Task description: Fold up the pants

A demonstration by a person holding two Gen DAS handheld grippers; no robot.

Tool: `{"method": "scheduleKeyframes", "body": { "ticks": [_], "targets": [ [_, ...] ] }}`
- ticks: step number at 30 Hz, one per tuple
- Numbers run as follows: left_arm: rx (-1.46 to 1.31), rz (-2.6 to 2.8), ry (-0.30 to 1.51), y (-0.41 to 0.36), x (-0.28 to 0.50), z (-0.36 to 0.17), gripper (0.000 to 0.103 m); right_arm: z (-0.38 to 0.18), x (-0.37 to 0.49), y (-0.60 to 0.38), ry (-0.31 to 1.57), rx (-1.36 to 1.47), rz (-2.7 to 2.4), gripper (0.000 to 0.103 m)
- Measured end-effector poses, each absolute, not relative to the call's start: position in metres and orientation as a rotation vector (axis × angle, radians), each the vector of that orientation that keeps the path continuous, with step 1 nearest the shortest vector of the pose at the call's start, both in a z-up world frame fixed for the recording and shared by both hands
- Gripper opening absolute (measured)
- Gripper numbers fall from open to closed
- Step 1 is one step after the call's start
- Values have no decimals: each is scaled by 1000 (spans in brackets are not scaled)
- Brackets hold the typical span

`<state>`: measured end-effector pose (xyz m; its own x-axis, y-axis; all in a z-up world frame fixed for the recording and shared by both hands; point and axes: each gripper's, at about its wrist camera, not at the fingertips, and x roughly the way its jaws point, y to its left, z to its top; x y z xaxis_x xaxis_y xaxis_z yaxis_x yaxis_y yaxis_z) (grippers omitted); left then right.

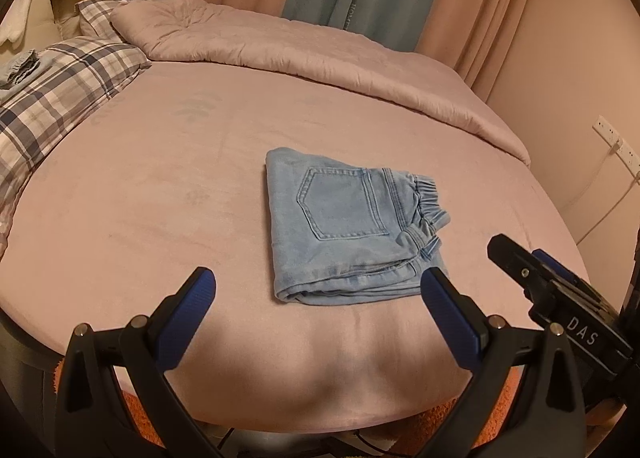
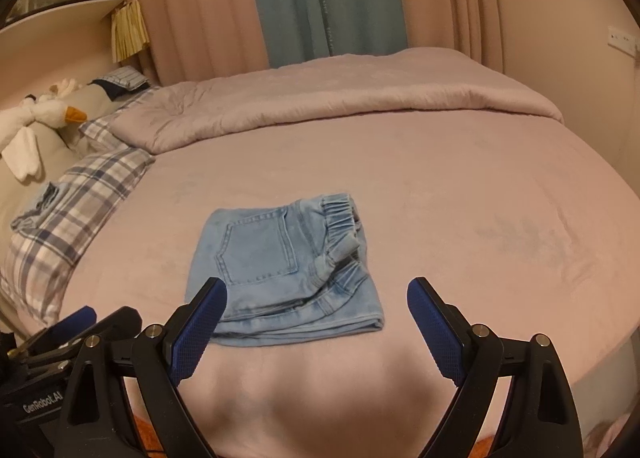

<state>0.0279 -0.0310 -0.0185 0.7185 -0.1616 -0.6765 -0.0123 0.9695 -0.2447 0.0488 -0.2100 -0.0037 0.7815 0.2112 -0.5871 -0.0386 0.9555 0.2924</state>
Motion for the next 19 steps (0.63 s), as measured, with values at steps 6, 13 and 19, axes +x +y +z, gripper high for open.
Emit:
{"method": "scheduleKeyframes", "body": {
  "ticks": [6, 13, 19],
  "targets": [
    [-216, -85, 764, -38, 26, -17, 103, -4, 47, -211, 663, 274, 129, 91],
    [-209, -83, 762, -41, 23, -17, 103, -6, 45, -213, 670, 281, 121, 91],
    [-207, -78, 764, -43, 23, -17, 103, -6, 45, -215, 672, 284, 120, 91]
  ]
}}
